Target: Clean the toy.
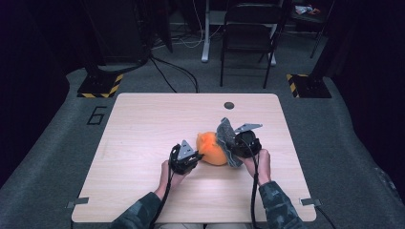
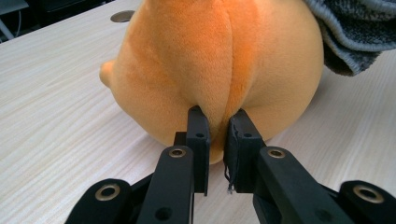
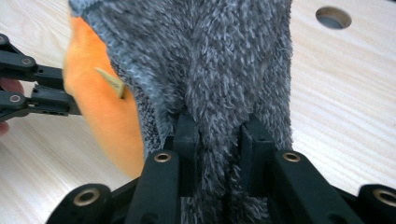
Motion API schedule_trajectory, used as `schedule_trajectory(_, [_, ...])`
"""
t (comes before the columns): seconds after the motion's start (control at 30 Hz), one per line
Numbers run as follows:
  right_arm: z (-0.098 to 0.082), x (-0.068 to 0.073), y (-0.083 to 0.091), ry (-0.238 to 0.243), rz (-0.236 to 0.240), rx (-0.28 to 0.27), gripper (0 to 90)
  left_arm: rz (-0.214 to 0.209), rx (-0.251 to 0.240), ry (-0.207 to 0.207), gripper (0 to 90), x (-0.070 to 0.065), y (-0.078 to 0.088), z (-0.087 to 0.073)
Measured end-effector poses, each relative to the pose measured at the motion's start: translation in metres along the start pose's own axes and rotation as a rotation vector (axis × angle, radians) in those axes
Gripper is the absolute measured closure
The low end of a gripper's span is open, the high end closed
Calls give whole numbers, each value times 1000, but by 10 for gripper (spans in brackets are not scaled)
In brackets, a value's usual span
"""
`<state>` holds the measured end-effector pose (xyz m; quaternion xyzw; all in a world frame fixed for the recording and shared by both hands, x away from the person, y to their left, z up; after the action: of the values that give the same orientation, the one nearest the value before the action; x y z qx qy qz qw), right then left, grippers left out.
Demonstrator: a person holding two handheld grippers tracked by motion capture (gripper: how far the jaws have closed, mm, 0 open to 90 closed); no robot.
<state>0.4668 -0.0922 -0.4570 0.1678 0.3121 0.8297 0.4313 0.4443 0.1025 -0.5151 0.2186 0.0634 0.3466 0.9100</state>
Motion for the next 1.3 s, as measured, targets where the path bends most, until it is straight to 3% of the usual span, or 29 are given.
schedule_trajectory(0.2, [15,12,18,19,21,-63,716,-30,-11,50,812,0,5,5])
schedule_trajectory(0.33, [24,31,25,56,58,-105,715,-61,-28,84,812,-7,8,10])
schedule_trajectory(0.4, [25,40,23,80,70,-98,712,-69,-19,72,812,-8,9,10])
schedule_trajectory(0.47, [23,43,17,125,43,-77,711,-74,-11,74,811,-9,9,10])
schedule_trajectory(0.5, [21,44,13,111,34,-68,710,-70,-6,68,810,-8,8,9])
schedule_trajectory(0.57, [17,40,8,84,24,-52,710,-71,-2,67,809,-6,7,7])
schedule_trajectory(0.63, [14,32,5,91,-1,-39,709,-67,-3,74,807,-5,6,6])
schedule_trajectory(0.8, [1,14,-4,11,-11,1,707,-64,9,71,798,-3,4,4])
schedule_trajectory(0.93, [-9,-2,-11,-11,-15,31,708,-64,12,72,794,-2,4,4])
schedule_trajectory(1.03, [-17,-9,-17,-20,-50,68,710,-64,12,90,794,-1,4,3])
schedule_trajectory(1.3, [-45,-27,-41,-76,-59,170,712,-66,17,98,791,3,4,1])
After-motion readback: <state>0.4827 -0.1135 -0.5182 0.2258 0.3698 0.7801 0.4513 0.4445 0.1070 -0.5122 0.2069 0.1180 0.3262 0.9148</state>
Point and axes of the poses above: each handheld gripper's, and its own axes: y roughly backward along the jaws, z roughly out of its top, x roughly to its left, the point moved 5 cm from there along -y, roughly forward along the jaws, and after that the axes turned 3 degrees about -x, right-handed, at the moved point
